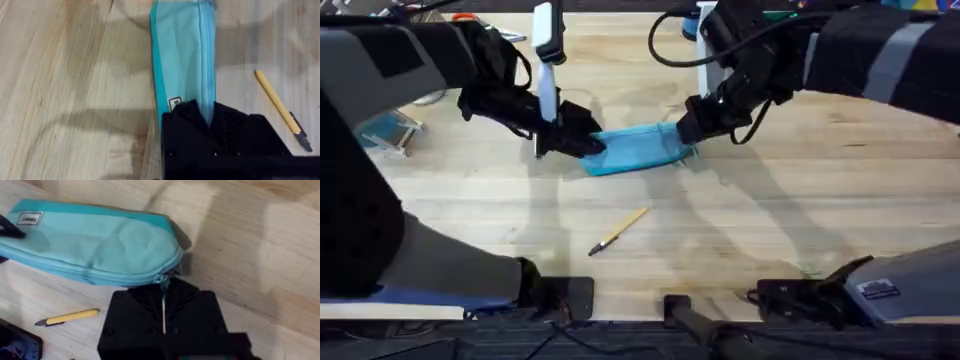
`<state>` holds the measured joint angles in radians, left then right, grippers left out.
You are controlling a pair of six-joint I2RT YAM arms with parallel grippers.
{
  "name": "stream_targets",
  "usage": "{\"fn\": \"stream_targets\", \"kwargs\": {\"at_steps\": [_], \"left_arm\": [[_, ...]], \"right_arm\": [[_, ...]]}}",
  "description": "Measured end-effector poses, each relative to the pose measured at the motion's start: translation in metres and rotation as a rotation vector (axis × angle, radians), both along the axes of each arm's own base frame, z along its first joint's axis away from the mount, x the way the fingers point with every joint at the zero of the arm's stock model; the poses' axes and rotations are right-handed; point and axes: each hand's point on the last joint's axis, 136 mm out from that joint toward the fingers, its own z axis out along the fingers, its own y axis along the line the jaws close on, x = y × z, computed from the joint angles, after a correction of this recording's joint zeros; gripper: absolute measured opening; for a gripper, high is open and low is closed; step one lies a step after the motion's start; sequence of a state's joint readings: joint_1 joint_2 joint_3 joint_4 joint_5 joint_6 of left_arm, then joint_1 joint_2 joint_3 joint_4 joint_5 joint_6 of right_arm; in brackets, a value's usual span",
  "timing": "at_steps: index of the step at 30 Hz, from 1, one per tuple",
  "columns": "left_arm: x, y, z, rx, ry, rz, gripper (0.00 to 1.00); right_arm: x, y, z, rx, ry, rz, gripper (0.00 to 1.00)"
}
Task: Unzip the bag, pick up the pens from the table one at a time and place them inside, then zip the bag closed.
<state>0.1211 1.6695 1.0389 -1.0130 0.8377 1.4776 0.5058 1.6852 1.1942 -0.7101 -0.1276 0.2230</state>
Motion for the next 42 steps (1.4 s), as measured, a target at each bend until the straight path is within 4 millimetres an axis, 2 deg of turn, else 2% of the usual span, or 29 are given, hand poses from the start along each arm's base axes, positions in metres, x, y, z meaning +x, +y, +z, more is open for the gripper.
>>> {"fn": "stream_targets", "kwargs": {"at_steps": [8,17,22,32,42], "left_arm": [[0.000,0.000,0.000,0.000,0.000,0.000,0.041],[0.000,0.000,0.000,0.000,-0.001,0.000,0.041],[0.000,0.000,0.000,0.001,-0.001,0.000,0.041],[0.000,0.001,-0.001,0.005,-0.001,0.000,0.041],[0.001,0.001,-0.001,0.008,-0.003,0.000,0.041]], "right_arm": [[0.000,0.000,0.005,0.006,-0.011,0.000,0.031],[0.001,0.000,0.030,0.026,-0.085,0.048,0.031],[0.005,0.001,0.041,0.008,-0.151,0.163,0.031],[0.008,0.001,0.042,-0.074,-0.267,0.497,0.031],[0.014,0.003,0.045,-0.104,-0.335,0.617,0.031]]}}
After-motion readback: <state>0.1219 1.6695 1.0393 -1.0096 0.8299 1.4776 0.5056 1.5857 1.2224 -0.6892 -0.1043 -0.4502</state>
